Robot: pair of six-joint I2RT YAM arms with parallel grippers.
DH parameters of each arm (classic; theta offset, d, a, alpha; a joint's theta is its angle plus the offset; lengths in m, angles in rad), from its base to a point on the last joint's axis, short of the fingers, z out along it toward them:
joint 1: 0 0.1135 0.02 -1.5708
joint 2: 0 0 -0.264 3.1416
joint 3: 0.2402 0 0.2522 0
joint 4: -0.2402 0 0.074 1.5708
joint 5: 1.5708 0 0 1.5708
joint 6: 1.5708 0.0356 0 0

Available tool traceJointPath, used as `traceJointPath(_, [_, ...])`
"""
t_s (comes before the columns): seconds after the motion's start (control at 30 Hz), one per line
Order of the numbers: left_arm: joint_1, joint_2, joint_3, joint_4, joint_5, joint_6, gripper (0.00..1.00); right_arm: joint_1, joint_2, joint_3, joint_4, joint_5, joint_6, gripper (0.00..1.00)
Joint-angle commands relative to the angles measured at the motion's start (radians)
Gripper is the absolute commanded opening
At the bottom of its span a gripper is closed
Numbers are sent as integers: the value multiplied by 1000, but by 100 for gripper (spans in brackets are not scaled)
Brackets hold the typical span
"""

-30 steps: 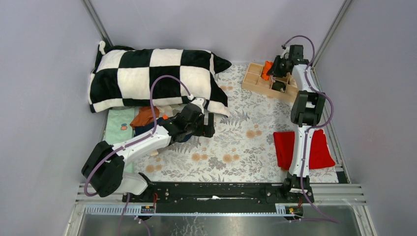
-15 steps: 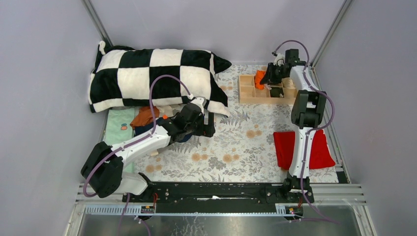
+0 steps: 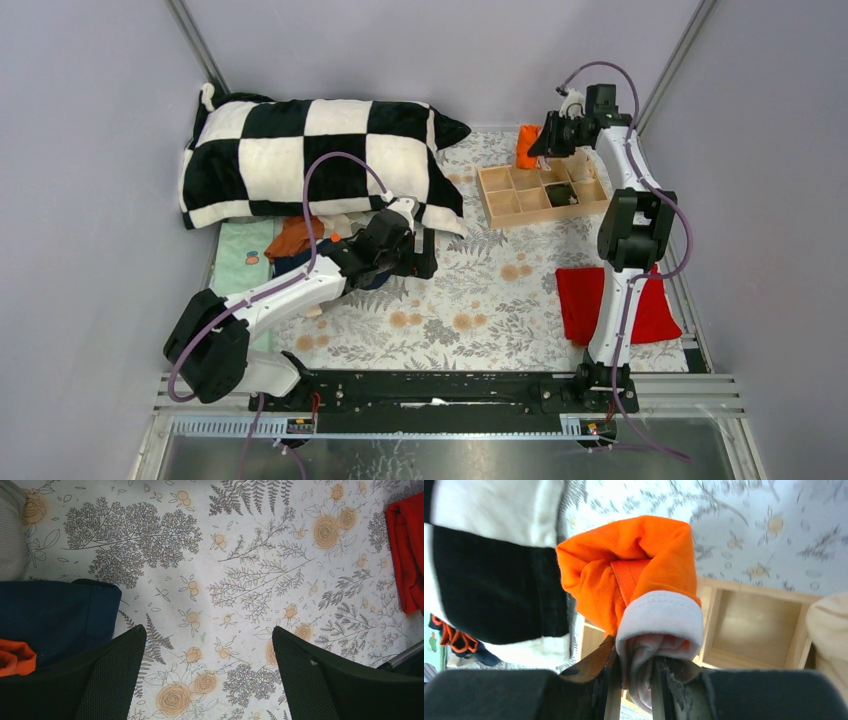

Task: Roll the underwear
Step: Place the underwear in the storage box.

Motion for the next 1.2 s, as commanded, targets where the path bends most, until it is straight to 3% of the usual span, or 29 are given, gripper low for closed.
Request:
traceJointPath(0.0, [6, -18, 14, 5, 6, -4, 99, 2, -27, 141, -74, -121, -19, 0])
traceJointPath(0.27, [6, -7, 11, 8, 9, 6, 99, -3, 43, 181, -274, -251, -157, 0])
traceJointPath(0.53, [6, 8, 16, 12, 12, 7, 99, -18, 177, 266, -342, -290, -154, 0])
traceJointPath(1.17, [7, 31, 27, 19, 21, 7, 99, -12, 269, 323, -345, -31, -153, 9])
